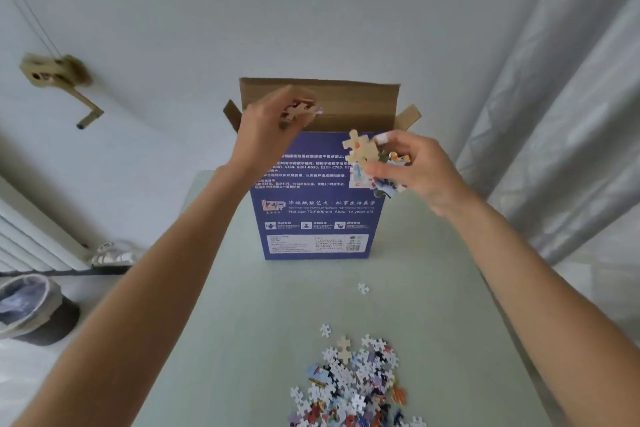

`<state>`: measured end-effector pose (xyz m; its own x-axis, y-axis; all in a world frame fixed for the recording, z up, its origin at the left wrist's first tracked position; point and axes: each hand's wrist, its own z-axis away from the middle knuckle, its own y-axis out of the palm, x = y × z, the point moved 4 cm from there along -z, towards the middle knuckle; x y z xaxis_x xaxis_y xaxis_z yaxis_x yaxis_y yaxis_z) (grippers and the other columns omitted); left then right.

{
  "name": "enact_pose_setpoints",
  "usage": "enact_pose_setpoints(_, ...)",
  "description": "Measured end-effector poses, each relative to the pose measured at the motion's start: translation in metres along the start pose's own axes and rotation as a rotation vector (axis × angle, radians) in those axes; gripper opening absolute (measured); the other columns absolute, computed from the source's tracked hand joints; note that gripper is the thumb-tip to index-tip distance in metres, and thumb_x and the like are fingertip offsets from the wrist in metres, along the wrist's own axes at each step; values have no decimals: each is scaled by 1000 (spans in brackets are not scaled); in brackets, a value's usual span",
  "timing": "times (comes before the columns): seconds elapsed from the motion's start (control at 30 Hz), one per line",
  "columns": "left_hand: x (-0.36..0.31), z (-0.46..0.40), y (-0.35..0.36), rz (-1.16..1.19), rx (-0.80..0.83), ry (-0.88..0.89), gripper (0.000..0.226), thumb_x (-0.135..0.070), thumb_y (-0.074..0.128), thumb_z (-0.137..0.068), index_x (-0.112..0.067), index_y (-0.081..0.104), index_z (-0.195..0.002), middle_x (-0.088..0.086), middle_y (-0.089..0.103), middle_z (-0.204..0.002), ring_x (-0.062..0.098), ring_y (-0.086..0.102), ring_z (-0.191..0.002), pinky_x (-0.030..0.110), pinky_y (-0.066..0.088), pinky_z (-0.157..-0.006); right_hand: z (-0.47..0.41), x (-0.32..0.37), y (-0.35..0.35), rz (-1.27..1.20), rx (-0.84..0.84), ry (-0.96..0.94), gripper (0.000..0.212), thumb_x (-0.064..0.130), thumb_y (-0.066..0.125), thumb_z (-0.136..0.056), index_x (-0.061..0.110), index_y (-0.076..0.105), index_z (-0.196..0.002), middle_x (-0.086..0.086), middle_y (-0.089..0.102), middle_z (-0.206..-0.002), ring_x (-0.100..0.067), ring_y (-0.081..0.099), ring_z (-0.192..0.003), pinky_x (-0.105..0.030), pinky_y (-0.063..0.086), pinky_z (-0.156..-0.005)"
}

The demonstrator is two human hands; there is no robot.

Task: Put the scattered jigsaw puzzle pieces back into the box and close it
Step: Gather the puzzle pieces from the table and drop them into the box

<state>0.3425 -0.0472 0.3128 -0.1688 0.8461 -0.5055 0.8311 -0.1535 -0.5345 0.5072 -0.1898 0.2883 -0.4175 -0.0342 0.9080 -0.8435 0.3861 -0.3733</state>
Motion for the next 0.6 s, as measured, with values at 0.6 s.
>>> enact_pose_setpoints(0.6,49,-15,21,-422,332,-60,27,-40,51,-92,-25,64,-110,-2,69,-84,22,62,-75,32,49,-64,-117,21,29,1065,135,-733,23,16,69,-81,9,65,-103,-7,67,-90,-25,63,-84,-29,44,-63)
